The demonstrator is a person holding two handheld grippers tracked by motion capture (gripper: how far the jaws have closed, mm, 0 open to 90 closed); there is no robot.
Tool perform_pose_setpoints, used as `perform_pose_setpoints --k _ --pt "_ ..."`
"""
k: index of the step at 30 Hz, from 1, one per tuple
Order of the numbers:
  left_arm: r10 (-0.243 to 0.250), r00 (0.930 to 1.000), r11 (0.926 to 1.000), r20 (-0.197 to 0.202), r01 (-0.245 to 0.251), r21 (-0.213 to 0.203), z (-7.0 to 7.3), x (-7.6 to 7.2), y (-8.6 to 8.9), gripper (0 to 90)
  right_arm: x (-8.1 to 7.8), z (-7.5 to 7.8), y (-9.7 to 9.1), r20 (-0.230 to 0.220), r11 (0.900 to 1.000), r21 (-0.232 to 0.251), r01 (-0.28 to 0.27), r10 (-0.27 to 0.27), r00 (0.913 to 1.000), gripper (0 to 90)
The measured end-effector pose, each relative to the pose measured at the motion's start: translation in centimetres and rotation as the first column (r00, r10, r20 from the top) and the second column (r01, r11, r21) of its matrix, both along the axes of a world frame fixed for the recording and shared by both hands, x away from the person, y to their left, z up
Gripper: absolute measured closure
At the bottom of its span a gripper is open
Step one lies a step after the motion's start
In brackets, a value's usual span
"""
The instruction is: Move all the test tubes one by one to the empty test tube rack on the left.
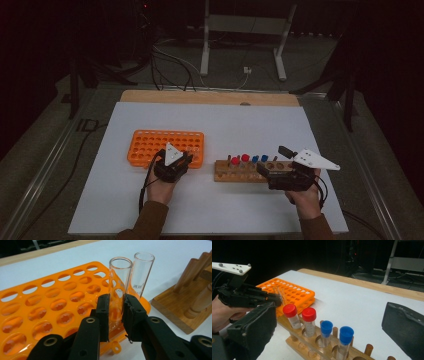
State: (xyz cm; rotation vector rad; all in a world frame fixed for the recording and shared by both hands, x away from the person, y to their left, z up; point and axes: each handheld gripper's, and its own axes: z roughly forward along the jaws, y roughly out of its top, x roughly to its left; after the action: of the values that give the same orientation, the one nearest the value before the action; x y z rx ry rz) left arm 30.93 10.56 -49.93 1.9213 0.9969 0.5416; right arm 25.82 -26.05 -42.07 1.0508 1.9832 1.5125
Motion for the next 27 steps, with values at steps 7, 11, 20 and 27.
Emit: perform_pose_setpoints --k 7,11,20,27 --pt "0.007 0.9999 0.9987 -0.010 -0.008 -0.049 0.3 -0.1 0.5 60.4 0.2 -0.2 -0.3 -0.008 0.9999 0.003 0.011 -0.011 0.9999 0.0" --pt "0.004 1.0000 0.9953 -0.006 -0.004 -0.097 0.8 -0.3 1.1 49.9 0.4 -0.4 -0.7 -0.021 0.9997 0.003 0.023 -0.023 0.9995 0.0" --pt "0.022 0.9997 0.9869 0.013 -0.020 -0.160 2.3 -0.8 1.8 20.0 0.8 -1.3 -0.9 -0.038 0.9995 -0.019 0.026 -0.027 0.9989 16.3" --pt "0.014 0.9997 0.9815 0.017 -0.011 -0.191 3.4 -1.3 1.7 1.6 1.1 -2.2 -0.9 -0.045 0.9975 -0.068 0.017 -0.020 0.9988 41.0"
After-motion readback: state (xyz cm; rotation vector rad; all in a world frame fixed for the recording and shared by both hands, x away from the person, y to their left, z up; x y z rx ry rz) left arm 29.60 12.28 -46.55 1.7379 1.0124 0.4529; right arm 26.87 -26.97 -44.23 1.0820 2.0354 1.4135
